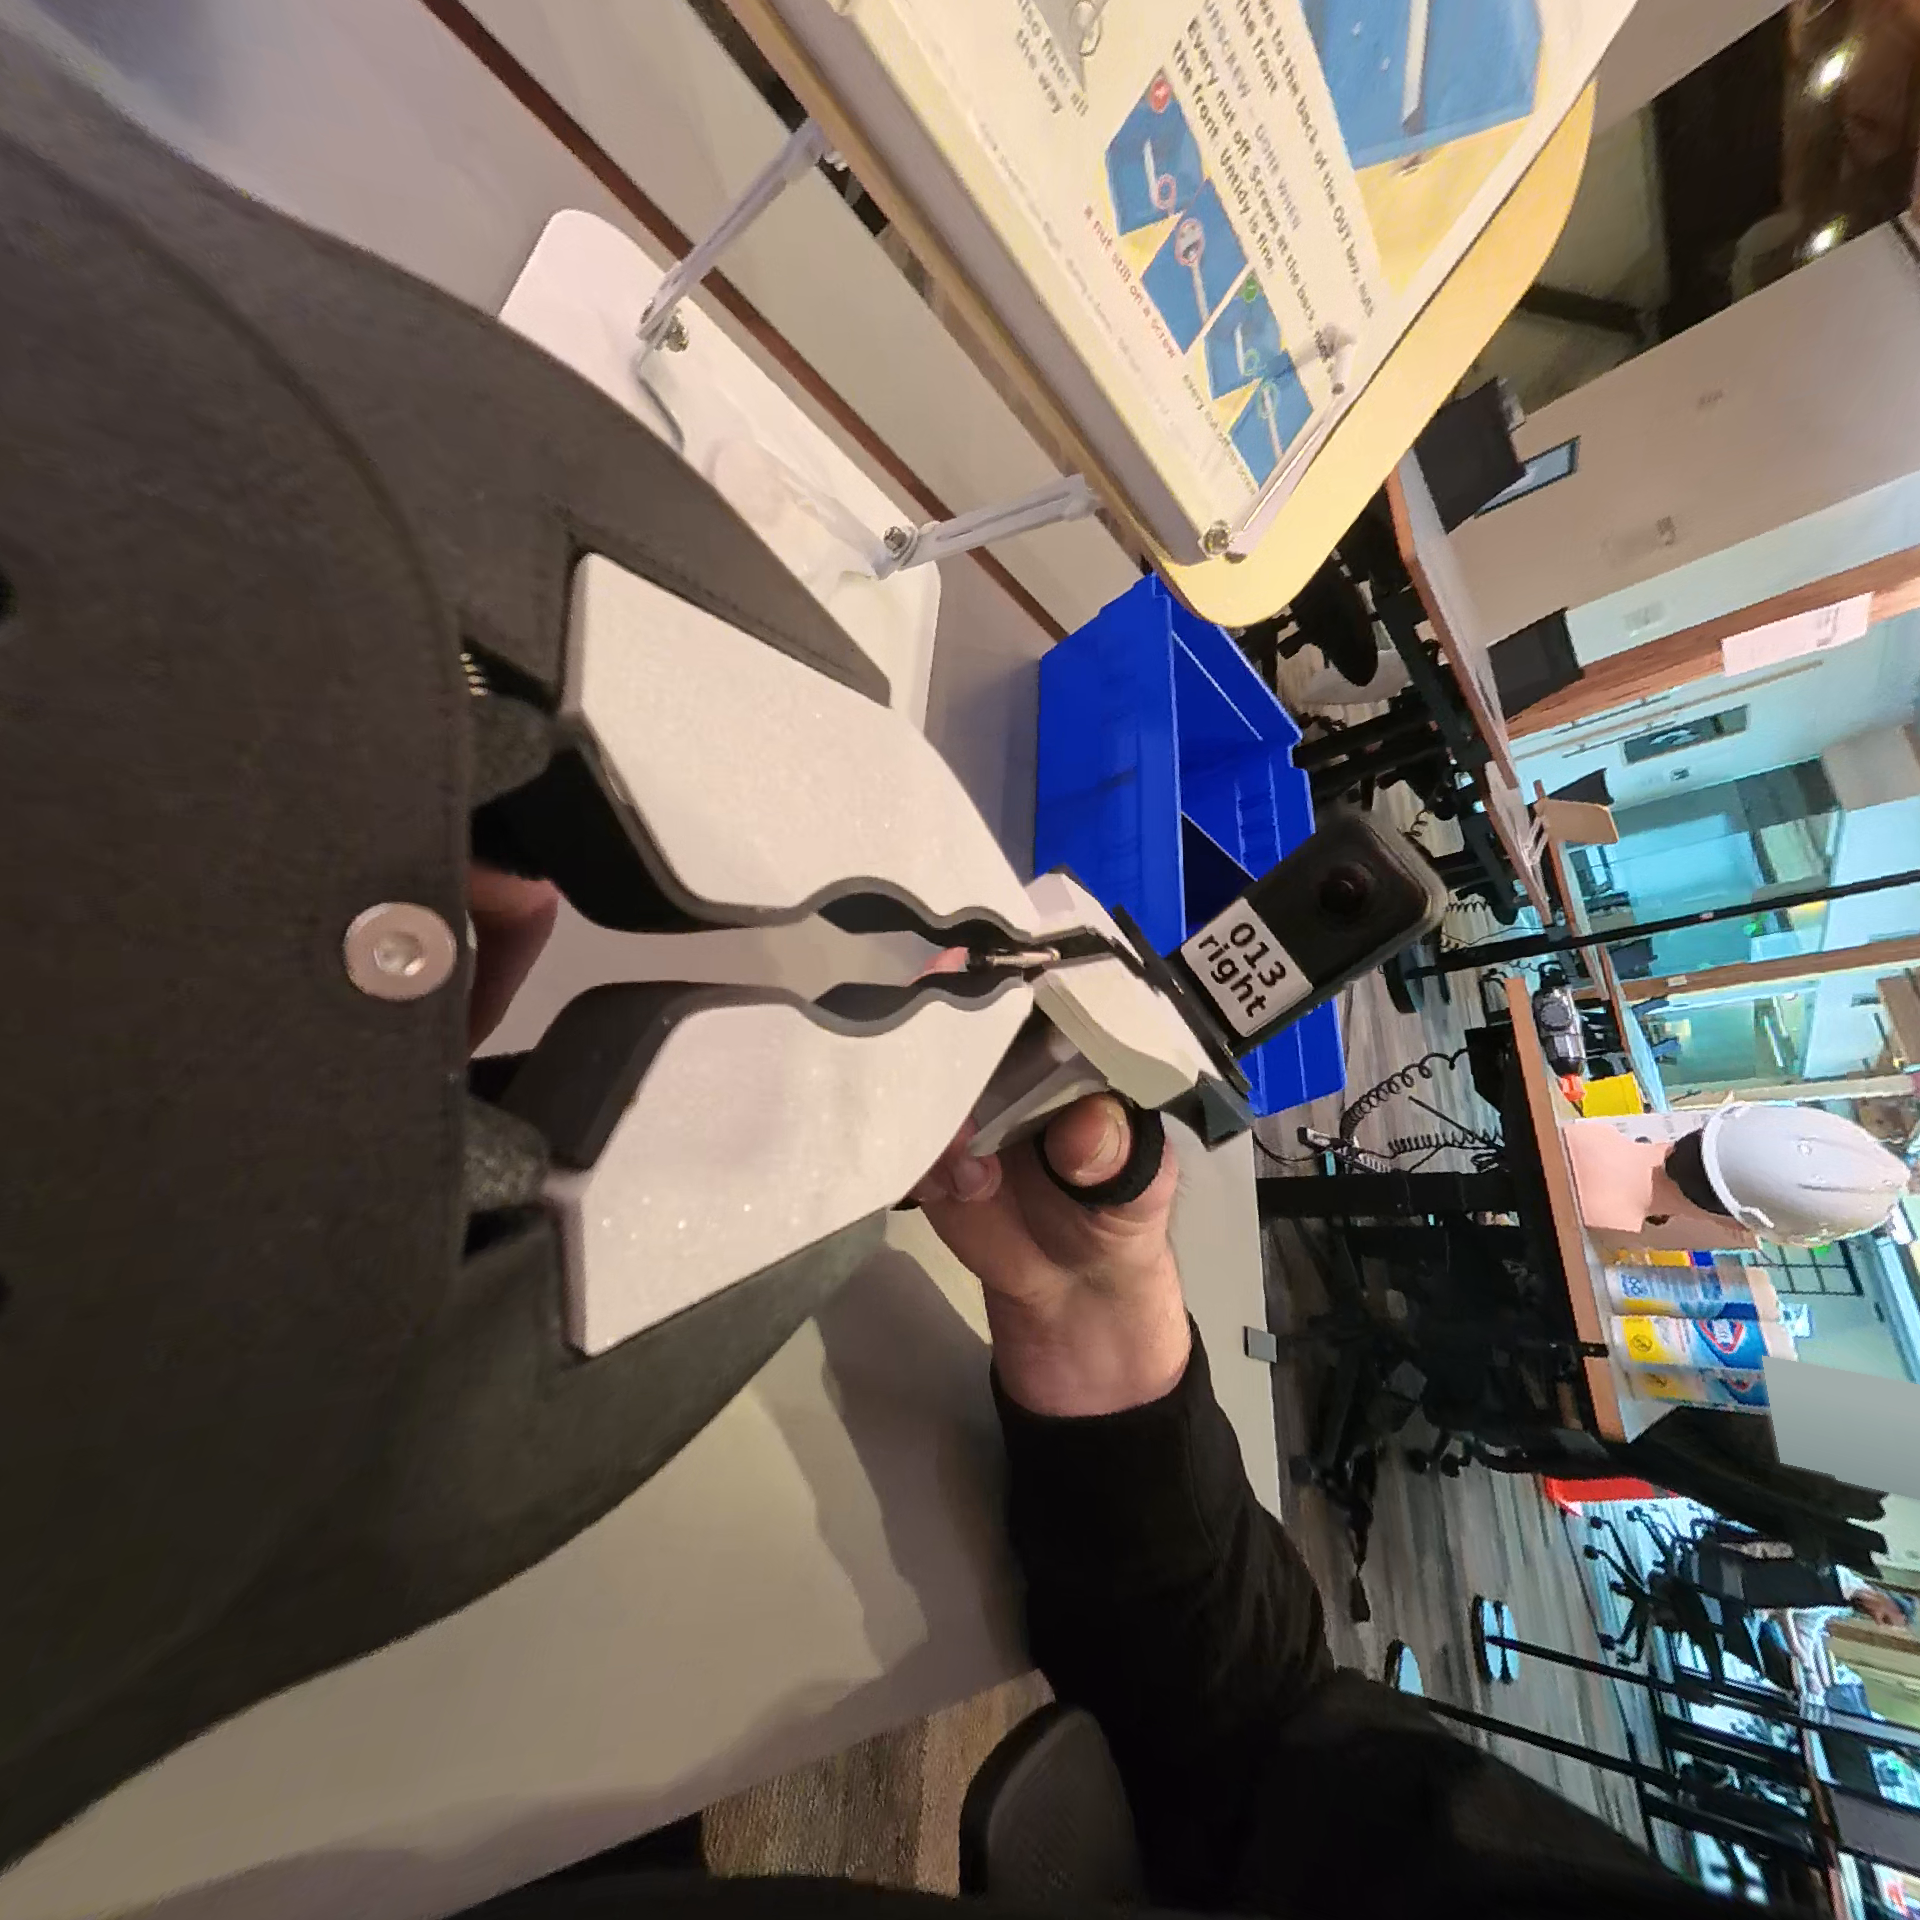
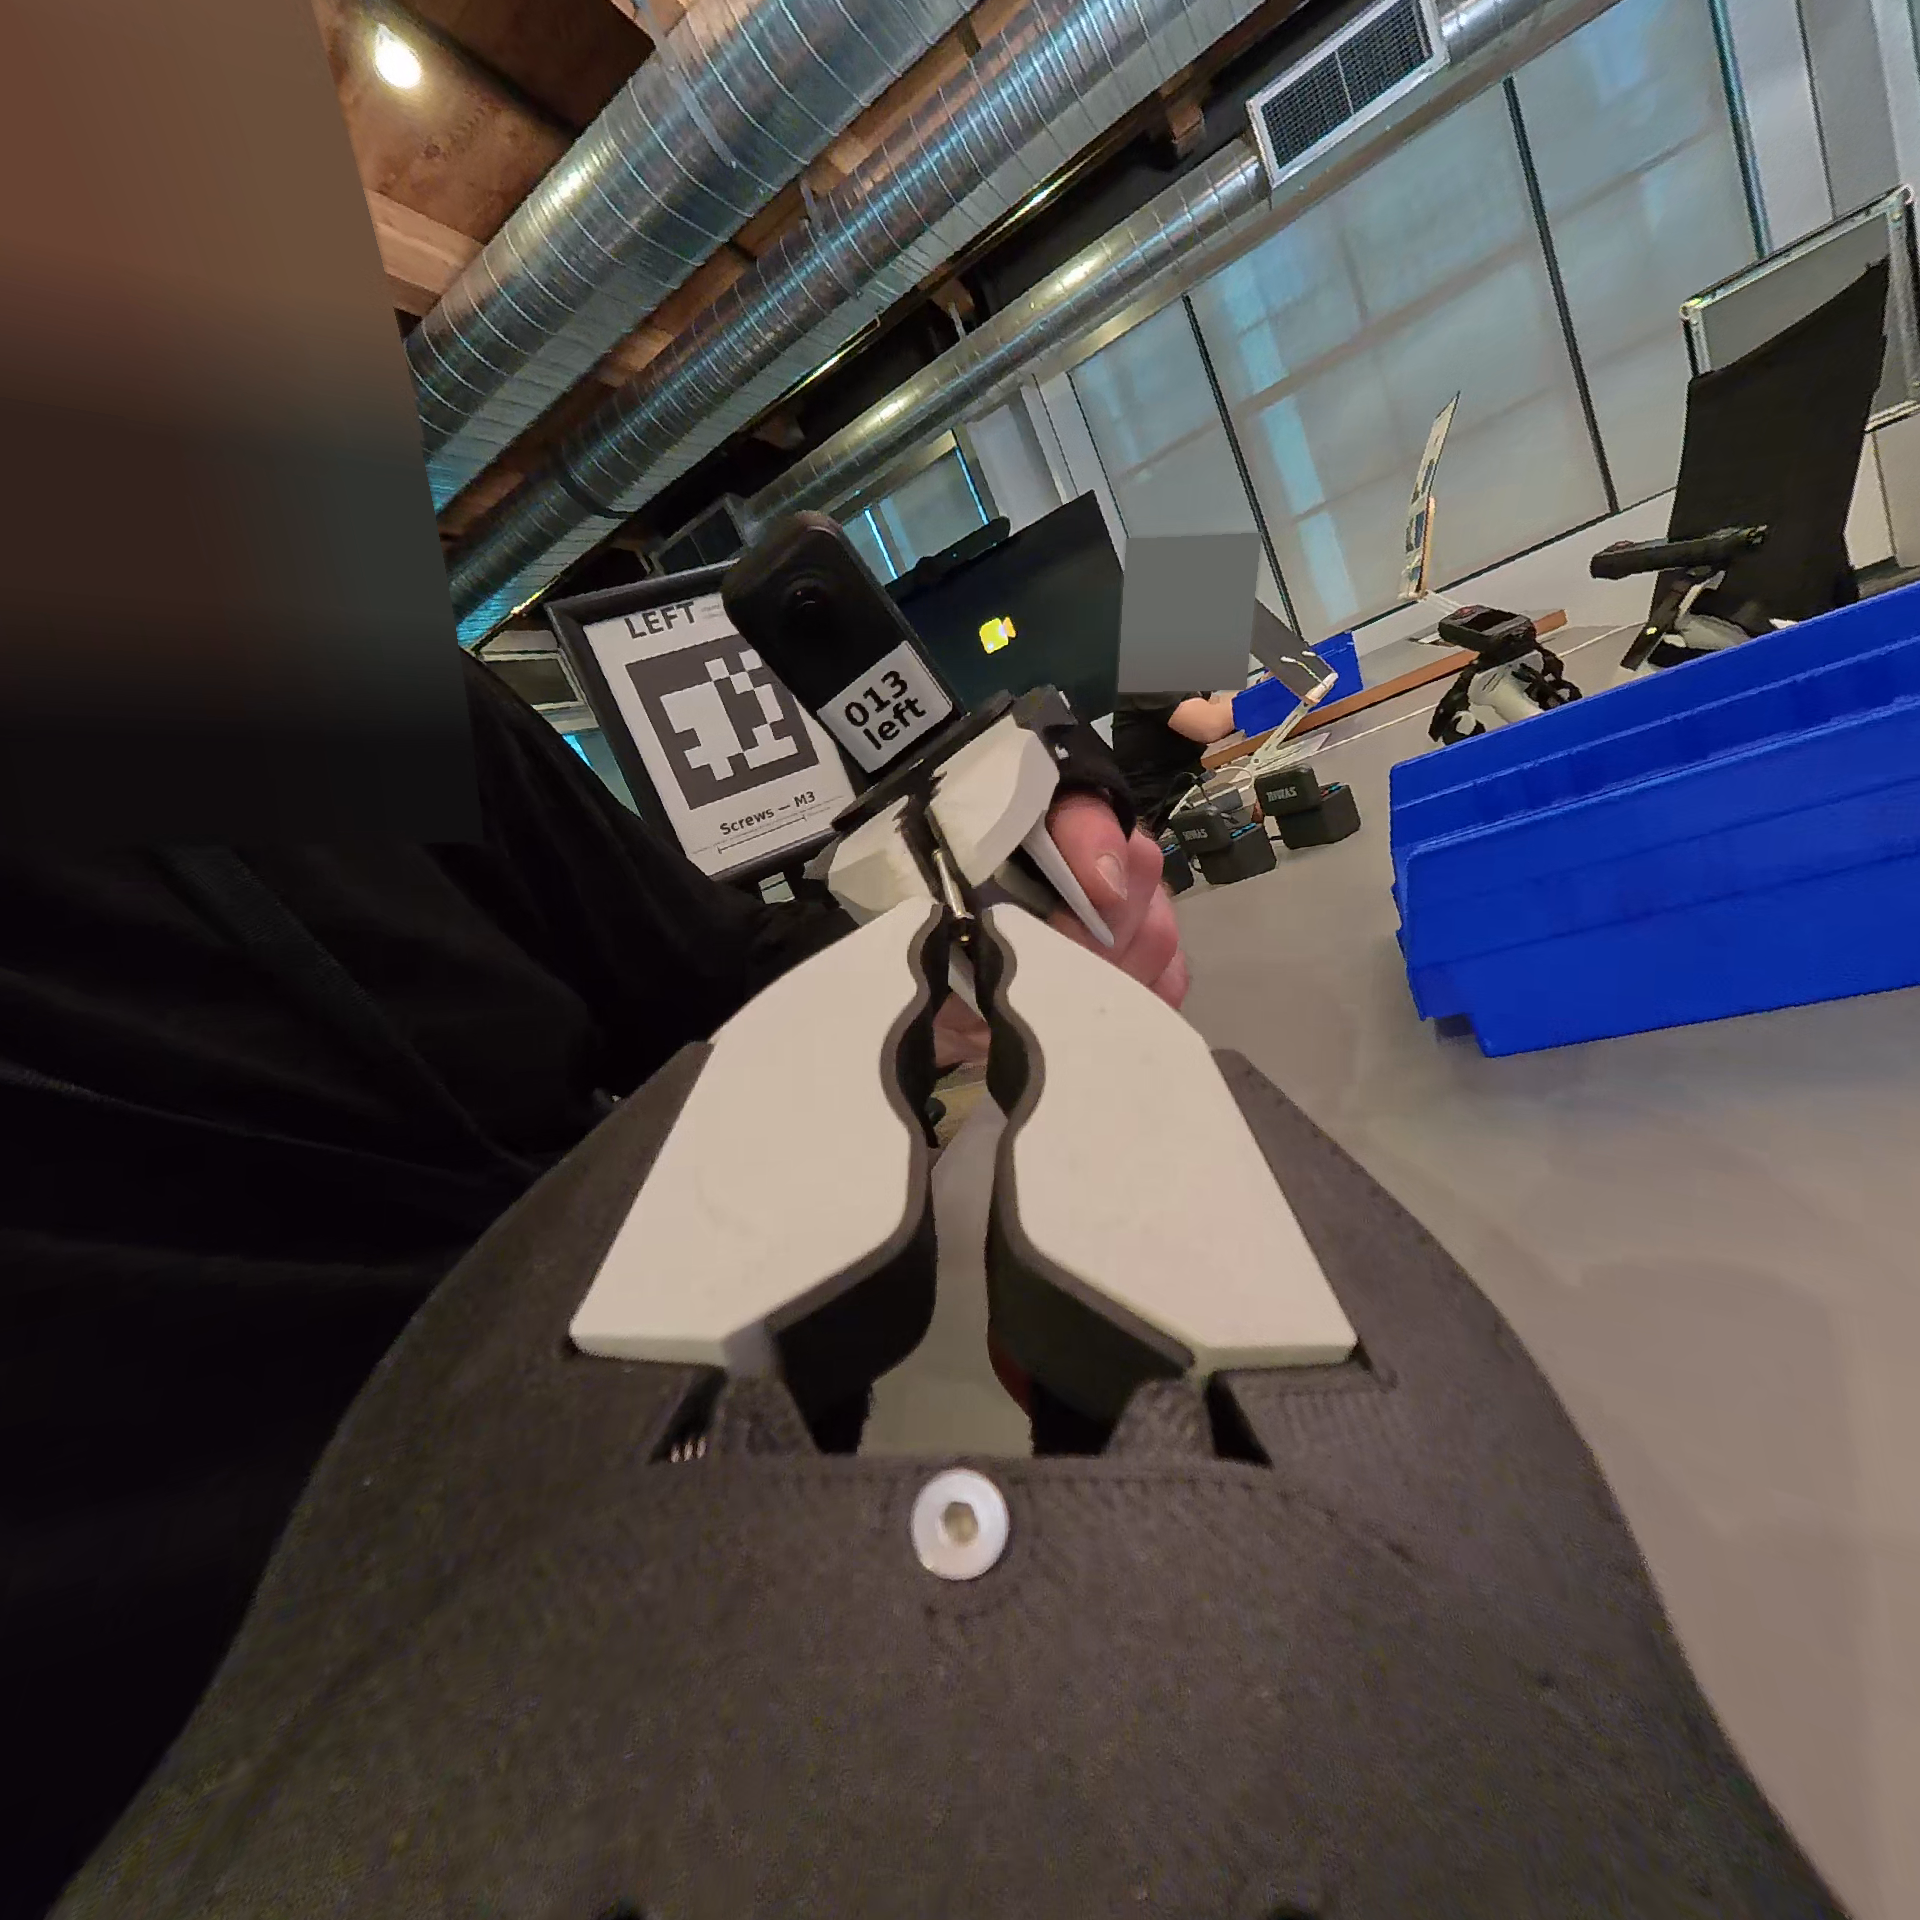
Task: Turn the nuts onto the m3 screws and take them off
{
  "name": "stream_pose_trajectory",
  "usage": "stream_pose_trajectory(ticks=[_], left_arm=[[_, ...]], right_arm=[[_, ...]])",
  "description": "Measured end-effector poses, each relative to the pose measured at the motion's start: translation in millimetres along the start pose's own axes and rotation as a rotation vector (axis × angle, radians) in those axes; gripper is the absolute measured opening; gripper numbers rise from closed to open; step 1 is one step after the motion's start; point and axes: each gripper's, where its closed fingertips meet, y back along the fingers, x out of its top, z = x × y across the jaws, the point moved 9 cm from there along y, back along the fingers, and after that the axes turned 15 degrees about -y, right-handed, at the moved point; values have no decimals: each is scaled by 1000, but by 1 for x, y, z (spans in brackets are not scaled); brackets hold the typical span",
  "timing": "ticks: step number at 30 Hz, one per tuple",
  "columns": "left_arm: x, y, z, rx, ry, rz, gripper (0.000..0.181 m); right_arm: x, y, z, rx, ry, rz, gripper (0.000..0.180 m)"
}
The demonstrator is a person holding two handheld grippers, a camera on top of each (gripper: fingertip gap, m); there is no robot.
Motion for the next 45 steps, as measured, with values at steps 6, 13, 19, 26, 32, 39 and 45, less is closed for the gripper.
stream_pose_trajectory(ticks=[6,13,19,26,32,39,45], left_arm=[[-6,1,-3,-37,187,22,2],[-21,1,-11,-127,626,150,2],[-35,-1,-8,-200,880,232,2],[-54,-4,2,-225,1090,325,2],[-47,-2,5,-200,940,294,17],[-33,-2,5,-76,548,116,32],[-30,-3,3,-20,382,69,24]], right_arm=[[1,1,-2,-70,98,-22,5],[-1,-4,-17,-287,493,-80,5],[-7,-9,-31,-486,911,-220,5],[-20,-14,-36,-652,1286,-368,5],[-12,-9,-33,-522,989,-257,5],[-1,4,-20,-336,567,-131,5],[-3,5,-10,-227,360,-108,5]])
